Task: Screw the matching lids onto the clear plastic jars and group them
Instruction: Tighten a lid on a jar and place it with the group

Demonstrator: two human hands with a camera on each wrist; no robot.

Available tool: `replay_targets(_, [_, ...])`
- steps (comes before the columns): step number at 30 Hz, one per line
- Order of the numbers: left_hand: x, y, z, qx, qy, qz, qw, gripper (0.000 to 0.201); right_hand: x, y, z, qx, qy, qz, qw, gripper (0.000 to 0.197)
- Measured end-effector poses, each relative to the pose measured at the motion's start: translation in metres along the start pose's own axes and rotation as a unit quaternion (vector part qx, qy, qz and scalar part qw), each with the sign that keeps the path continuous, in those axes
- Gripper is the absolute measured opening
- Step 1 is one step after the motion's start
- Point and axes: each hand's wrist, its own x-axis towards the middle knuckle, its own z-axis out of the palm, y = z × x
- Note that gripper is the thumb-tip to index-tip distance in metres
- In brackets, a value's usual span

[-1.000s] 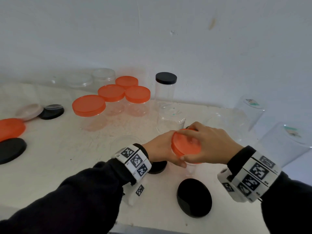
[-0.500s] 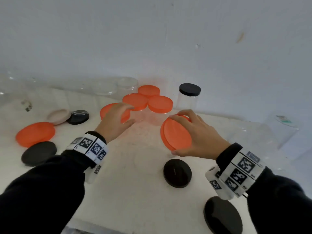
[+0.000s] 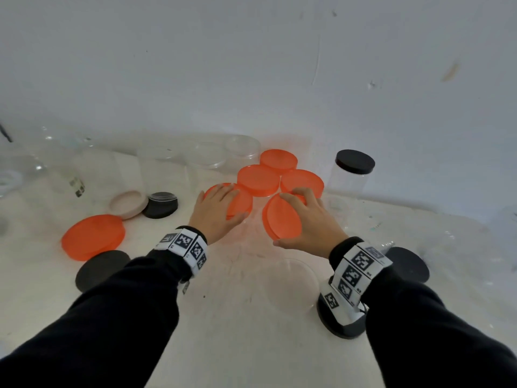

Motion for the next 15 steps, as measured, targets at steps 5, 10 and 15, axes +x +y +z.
replay_targets(5, [0.001,-0.004,0.005,0.003,0.015,0.013,1.000,0.099,0.009,-0.002,0.011,0.008,0.008,0.021,1.000,0.087])
replay_targets(10, [0.001,-0.006,0.006,0.004,0.020,0.020,1.000,0.097,0.022,-0.006,0.024,-0.024,0.003,0.027,0.999,0.067])
replay_targets(15, [0.000,-0.007,0.008,0.000,0.031,0.024,0.999,0.095,0.028,-0.012,0.027,-0.008,0.021,0.032,0.999,0.058])
